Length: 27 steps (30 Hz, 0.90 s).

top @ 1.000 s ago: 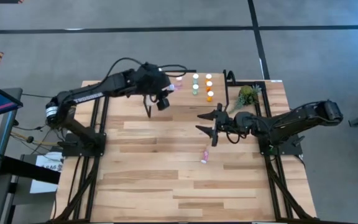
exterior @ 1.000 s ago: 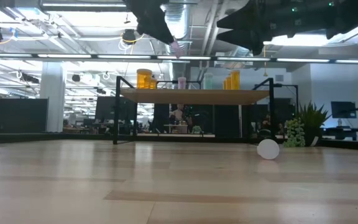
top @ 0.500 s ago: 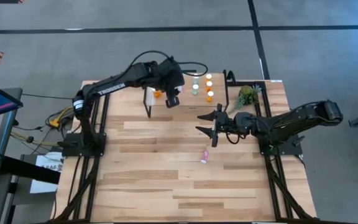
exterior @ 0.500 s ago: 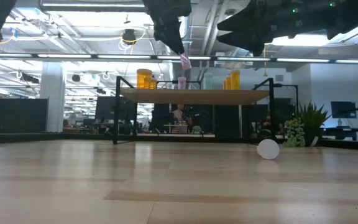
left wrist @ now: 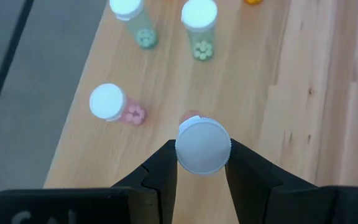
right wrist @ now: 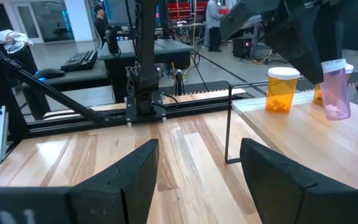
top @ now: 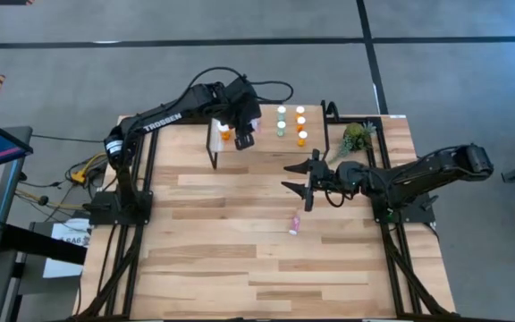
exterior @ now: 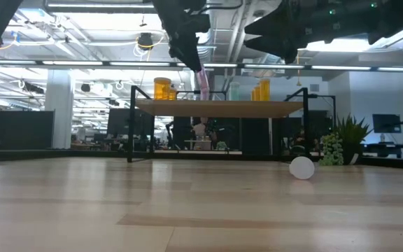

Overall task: Pick and place medicine bottles onto shelf by color
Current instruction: Put the top pink pill bottle on the shelf aligned with the pink pill bottle

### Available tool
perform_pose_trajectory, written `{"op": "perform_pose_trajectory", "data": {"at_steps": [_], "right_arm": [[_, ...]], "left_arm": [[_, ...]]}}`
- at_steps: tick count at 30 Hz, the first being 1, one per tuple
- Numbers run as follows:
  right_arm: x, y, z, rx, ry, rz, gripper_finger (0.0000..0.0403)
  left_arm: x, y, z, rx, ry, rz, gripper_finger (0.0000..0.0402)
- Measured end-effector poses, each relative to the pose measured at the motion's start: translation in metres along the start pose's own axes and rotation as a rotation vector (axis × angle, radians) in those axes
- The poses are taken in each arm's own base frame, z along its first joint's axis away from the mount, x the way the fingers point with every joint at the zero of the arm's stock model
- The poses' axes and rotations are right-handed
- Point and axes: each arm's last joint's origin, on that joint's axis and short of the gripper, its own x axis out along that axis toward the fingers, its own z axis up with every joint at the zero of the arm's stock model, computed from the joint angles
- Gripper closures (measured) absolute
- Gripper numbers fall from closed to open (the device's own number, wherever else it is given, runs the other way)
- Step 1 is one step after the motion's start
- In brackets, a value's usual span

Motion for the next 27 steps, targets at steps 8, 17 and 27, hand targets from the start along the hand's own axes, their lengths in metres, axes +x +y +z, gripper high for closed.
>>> {"op": "perform_pose_trajectory", "data": {"at_steps": [8,17,27], "right_arm": [[0.000,0.000,0.000,0.000,0.000,0.000,0.0154],[0.000,0.000,0.000,-0.002,0.005,0.000,0.0154],[0.000,-0.001,-0.001,-0.003,0.008,-0.002,0.0154]], "left_arm": [[0.009,-0.001,0.000,0.001,0.002,-0.072,0.0299],[0.034,-0.002,0.000,0.030,0.057,-0.068,0.0299],[0.035,0.023,-0.006,0.009,0.050,-0.034,0.0299]]}}
